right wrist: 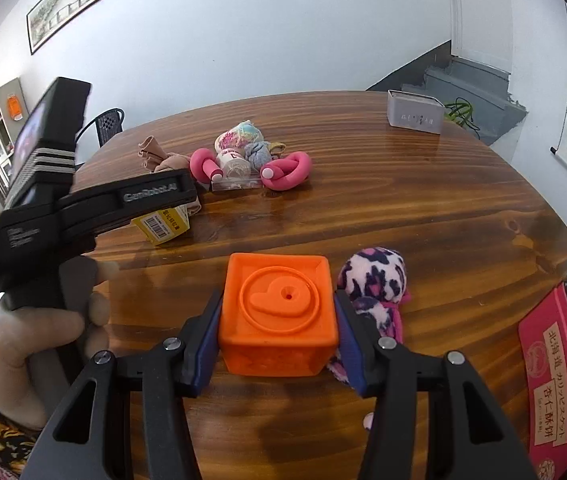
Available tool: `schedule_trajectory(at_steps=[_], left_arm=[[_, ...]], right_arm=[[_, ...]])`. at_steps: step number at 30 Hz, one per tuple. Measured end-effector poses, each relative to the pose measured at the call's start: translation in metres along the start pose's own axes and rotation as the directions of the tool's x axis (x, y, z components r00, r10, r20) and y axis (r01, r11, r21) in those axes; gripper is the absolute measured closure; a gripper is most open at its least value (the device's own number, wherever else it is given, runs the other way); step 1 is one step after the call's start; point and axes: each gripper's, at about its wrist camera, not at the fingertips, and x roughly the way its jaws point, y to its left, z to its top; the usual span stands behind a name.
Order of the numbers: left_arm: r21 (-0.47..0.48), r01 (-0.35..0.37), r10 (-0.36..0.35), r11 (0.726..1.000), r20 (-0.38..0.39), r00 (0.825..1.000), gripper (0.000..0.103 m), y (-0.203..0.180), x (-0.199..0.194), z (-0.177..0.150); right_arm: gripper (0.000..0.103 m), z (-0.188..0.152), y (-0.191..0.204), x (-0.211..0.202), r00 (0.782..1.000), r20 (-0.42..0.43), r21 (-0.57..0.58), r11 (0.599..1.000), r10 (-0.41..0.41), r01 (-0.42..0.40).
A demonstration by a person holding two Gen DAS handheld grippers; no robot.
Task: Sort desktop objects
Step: 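Grasp the orange cube with the right tool while the left tool grasps the green-white box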
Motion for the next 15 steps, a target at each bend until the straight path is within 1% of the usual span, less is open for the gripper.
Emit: schedule_trajectory(at_steps=[1, 3, 4, 5, 7, 10, 13, 15], left_arm=[[0.000, -0.006, 0.006, 1.000, -0.005, 1.000, 0.019, 0.002, 0.002, 0.000], [-0.004, 0.017, -0.017, 1.000, -0.027, 0.999, 0.055, 0.009, 0.006, 0.000], [-0.007, 0.036, -0.037, 0.999, -0.035, 0.999, 0.055, 0.014, 0.006, 0.000], [-0.010, 0.041, -0.041, 0.999, -0.031, 0.999, 0.055, 0.019, 0.003, 0.001], [-0.007, 0.041, -0.041, 0.999, -0.017, 0.999, 0.055, 0.026, -0.004, 0.001], [0.027, 0.027, -0.028, 0.999, 0.020, 0.999, 0.055, 0.034, -0.022, -0.003], [0.058, 0.015, -0.018, 0.998, 0.054, 0.998, 0.055, 0.040, -0.040, -0.008], [0.066, 0.019, -0.024, 0.998, 0.069, 0.997, 0.055, 0.046, -0.054, -0.014]], right_arm=[[0.047, 0.000, 0.000, 0.000, 1.000, 0.001, 0.000, 1.000, 0.003, -0.003], [0.047, -0.001, 0.001, 0.000, 1.000, 0.003, 0.001, 1.000, 0.012, -0.012], [0.047, -0.001, 0.001, -0.001, 1.000, 0.007, 0.001, 1.000, 0.015, -0.015], [0.047, -0.001, 0.002, -0.003, 1.000, 0.017, 0.001, 1.000, 0.019, -0.019], [0.047, 0.000, 0.002, -0.009, 0.998, 0.051, 0.001, 0.999, 0.035, -0.035], [0.047, 0.000, 0.006, -0.017, 0.995, 0.099, -0.014, 0.999, 0.034, -0.033], [0.047, 0.000, 0.010, -0.019, 0.992, 0.111, -0.025, 0.998, 0.062, -0.060], [0.047, -0.001, 0.014, -0.019, 0.990, 0.112, -0.037, 0.996, 0.084, -0.080]])
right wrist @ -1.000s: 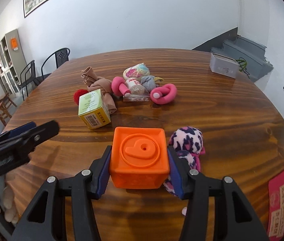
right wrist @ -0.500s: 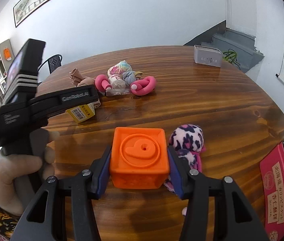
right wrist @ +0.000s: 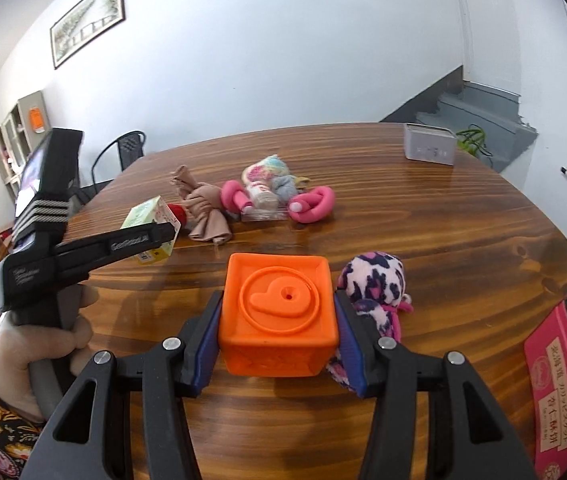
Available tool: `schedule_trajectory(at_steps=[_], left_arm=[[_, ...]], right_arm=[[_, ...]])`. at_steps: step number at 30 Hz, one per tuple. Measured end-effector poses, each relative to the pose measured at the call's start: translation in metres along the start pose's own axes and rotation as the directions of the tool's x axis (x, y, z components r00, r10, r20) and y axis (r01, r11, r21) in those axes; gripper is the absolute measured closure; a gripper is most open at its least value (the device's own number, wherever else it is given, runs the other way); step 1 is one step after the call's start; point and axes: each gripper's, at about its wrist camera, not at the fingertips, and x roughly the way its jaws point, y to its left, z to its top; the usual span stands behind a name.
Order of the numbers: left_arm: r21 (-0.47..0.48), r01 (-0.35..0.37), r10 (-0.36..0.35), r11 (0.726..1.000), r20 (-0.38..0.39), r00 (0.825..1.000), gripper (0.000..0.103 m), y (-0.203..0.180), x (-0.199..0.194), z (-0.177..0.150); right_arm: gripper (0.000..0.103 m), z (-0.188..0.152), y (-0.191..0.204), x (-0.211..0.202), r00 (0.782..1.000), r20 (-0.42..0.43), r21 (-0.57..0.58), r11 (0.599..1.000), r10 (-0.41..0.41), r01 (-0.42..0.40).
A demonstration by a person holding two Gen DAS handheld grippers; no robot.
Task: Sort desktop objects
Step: 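Grasp the orange cube with the right tool while the left tool grasps the green-white box, then carry the orange cube and green-white box to the green box and release both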
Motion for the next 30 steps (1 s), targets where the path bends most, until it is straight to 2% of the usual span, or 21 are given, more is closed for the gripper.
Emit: schedule_trajectory(at_steps=[7, 10, 22, 30], left_arm=[[0.022, 0.006, -0.007, 1.000, 0.057, 0.998, 0.055, 0.012, -0.041, -0.016], [0.035, 0.023, -0.025, 0.999, 0.056, 0.998, 0.055, 0.012, -0.049, -0.025], [0.044, 0.055, -0.057, 0.997, 0.050, 0.997, 0.055, 0.008, -0.056, -0.033], [0.044, 0.066, -0.068, 0.997, 0.049, 0.996, 0.055, 0.008, -0.059, -0.036]], right_arm=[[0.047, -0.003, 0.011, -0.002, 0.998, 0.009, -0.024, 0.998, 0.066, -0.066], [0.047, -0.005, 0.016, 0.000, 0.997, -0.004, -0.035, 0.996, 0.079, -0.079], [0.047, -0.013, 0.022, 0.017, 0.998, -0.062, -0.067, 0.997, 0.032, -0.036], [0.046, -0.017, 0.029, 0.019, 0.998, -0.068, -0.114, 0.993, 0.009, -0.017]])
